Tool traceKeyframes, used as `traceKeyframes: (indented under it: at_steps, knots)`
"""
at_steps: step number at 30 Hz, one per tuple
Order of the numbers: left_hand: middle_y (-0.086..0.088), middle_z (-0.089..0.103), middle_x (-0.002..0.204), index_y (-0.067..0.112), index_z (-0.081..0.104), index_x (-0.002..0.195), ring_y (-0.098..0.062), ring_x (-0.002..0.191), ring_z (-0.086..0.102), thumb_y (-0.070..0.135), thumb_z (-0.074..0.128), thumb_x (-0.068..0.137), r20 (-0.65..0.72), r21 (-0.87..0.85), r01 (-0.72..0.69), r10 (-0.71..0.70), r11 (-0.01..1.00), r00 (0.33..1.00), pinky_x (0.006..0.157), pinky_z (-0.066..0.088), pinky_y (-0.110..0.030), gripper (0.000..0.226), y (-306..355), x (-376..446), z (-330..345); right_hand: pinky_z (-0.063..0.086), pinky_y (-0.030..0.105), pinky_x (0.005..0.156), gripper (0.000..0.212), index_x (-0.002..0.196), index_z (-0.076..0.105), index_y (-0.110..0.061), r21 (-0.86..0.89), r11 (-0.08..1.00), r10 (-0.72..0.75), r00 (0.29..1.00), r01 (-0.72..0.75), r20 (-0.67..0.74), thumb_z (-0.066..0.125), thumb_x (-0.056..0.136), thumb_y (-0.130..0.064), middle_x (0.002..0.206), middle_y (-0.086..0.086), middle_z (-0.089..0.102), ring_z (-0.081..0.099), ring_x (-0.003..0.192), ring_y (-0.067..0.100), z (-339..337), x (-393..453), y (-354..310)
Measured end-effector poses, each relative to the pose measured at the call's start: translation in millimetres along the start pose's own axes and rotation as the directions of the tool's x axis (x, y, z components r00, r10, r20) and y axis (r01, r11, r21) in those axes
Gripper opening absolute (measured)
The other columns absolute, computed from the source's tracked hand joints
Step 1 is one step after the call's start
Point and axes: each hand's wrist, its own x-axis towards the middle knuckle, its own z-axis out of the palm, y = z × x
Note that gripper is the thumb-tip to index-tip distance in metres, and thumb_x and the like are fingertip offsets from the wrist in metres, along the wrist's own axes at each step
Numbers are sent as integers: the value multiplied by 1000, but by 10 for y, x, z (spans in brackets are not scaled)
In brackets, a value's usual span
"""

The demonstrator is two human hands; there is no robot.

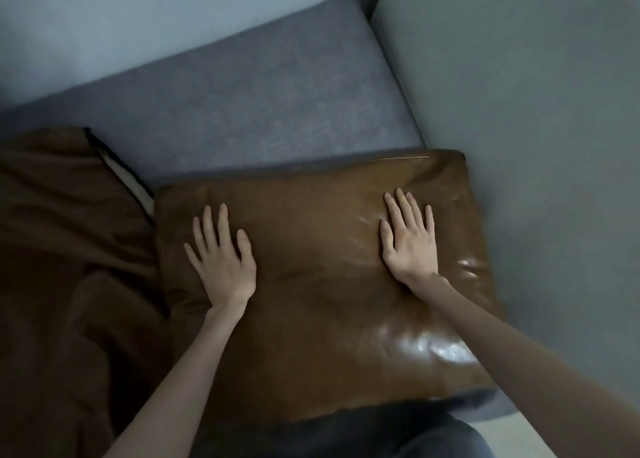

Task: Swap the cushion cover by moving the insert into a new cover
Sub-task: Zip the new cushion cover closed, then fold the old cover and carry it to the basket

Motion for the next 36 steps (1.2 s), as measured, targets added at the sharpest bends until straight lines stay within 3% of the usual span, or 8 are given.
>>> traceKeyframes:
  at_steps: [5,11,15,18,23,31,34,36]
  knots:
    - [0,10,162,33,6,154,-18,150,5,45,11,101,-16,63,-104,105,993,994,119,10,-52,55,-490,-647,119,9,49,119,55,152,21,-23,-25,999,38,997,-40,-65,21,99,-35,160,1,20,9,149,21,194,-532,359]
    - [-4,8,162,29,8,154,-24,150,2,30,10,102,-201,-56,-48,36,997,979,119,0,-52,52,-605,-382,733,0,44,121,57,154,9,-20,18,997,74,980,-72,-186,10,98,-34,162,2,5,1,150,22,705,-255,290]
    - [-2,10,162,28,12,154,-21,150,5,26,15,101,-135,7,-53,54,999,989,118,8,-54,53,-487,-564,400,7,47,120,56,154,11,-23,-1,997,73,990,-73,-120,15,99,-32,162,1,11,3,149,19,415,-436,267]
    - [-2,12,162,29,12,154,-21,149,7,33,13,102,-75,-66,40,-45,997,996,117,12,-56,52,-346,-761,175,11,47,120,55,153,15,-21,40,997,68,994,-65,-87,20,99,-29,161,2,14,6,149,18,249,-795,285]
    - [-6,9,162,34,8,152,-29,149,4,39,18,102,37,66,-365,364,929,931,118,5,-56,52,-303,-1725,624,6,40,121,57,154,7,-13,31,998,47,999,-46,-22,15,100,-29,162,2,5,5,149,18,571,-1704,549]
    - [-4,7,162,30,4,153,-24,150,3,35,14,103,122,115,-273,259,955,958,119,11,-53,51,-285,-1926,508,8,41,121,57,153,11,-8,-25,996,82,993,-80,80,15,99,-27,162,4,6,5,149,18,428,-2023,462]
    - [-2,9,162,29,4,153,-19,150,1,36,17,103,247,115,-279,245,953,938,120,13,-50,52,-305,-1972,254,2,40,122,60,153,10,-8,90,978,175,975,-188,136,24,96,-20,162,4,3,-1,149,16,210,-1996,250]
    - [1,12,162,28,15,153,-14,149,3,30,27,103,281,47,-292,267,955,922,120,15,-46,52,-361,-1938,75,8,40,122,65,151,17,-3,212,946,218,964,-247,151,38,90,-6,160,11,12,8,148,24,32,-1915,16]
